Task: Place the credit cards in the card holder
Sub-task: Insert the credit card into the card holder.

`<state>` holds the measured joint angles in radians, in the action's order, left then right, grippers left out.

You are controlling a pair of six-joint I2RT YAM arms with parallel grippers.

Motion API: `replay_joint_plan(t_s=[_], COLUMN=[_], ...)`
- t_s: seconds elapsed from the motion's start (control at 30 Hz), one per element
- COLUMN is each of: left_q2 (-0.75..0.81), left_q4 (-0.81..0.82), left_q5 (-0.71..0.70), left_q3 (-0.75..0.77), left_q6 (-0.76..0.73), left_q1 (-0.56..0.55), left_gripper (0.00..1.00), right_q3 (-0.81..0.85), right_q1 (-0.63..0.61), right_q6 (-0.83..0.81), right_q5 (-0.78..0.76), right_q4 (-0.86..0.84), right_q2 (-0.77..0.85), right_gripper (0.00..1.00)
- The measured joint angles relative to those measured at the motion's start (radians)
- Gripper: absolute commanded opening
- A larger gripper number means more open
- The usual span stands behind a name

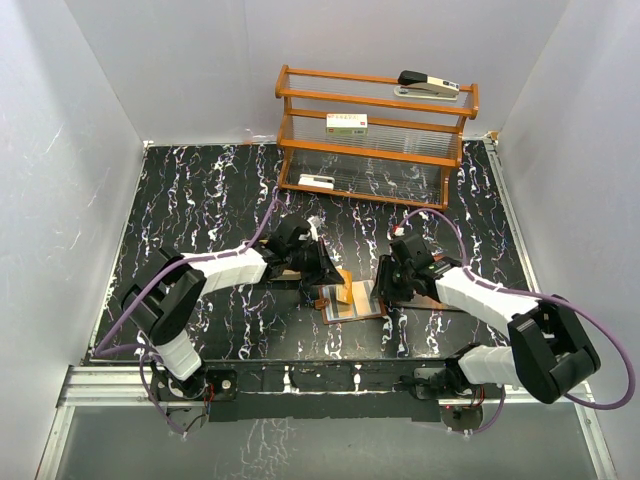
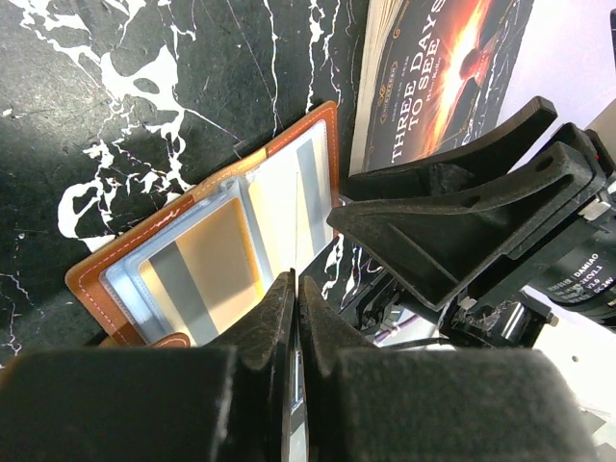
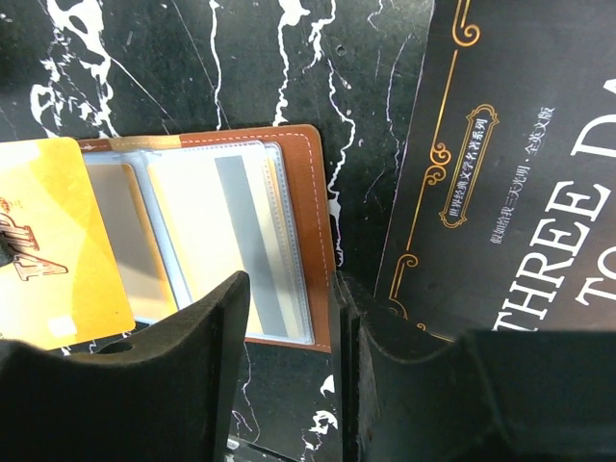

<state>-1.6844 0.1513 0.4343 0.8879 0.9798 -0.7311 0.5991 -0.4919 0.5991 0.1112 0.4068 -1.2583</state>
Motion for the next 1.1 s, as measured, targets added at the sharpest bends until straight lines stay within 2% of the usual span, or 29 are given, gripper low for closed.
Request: replay_joint_plan(t_s=[0.17, 0.53, 1.1], left_q2=[-0.019, -0.051, -0.072], left_q4=[0.005, -0.005, -0.011], left_q5=[-0.001, -0.002, 0.031], left_q3=[0.000, -0.005, -0.003], left_q6=[0.002, -0.015, -0.058], left_q1=[-0.009, -0.014, -0.020], left_gripper=[0.00, 0.00, 0.00], right_q3=[-0.020, -0.074, -0.091], right_q1=[-0.002, -0.013, -0.025], right_q6=[0.005, 0.062, 0.087], right_q5=[0.004, 0.038, 0.064], right_q4=[-0.006, -0.012, -0.026], right_q2=[-0.014, 0.040, 0.048], right_gripper=[0.29, 0.25, 0.25])
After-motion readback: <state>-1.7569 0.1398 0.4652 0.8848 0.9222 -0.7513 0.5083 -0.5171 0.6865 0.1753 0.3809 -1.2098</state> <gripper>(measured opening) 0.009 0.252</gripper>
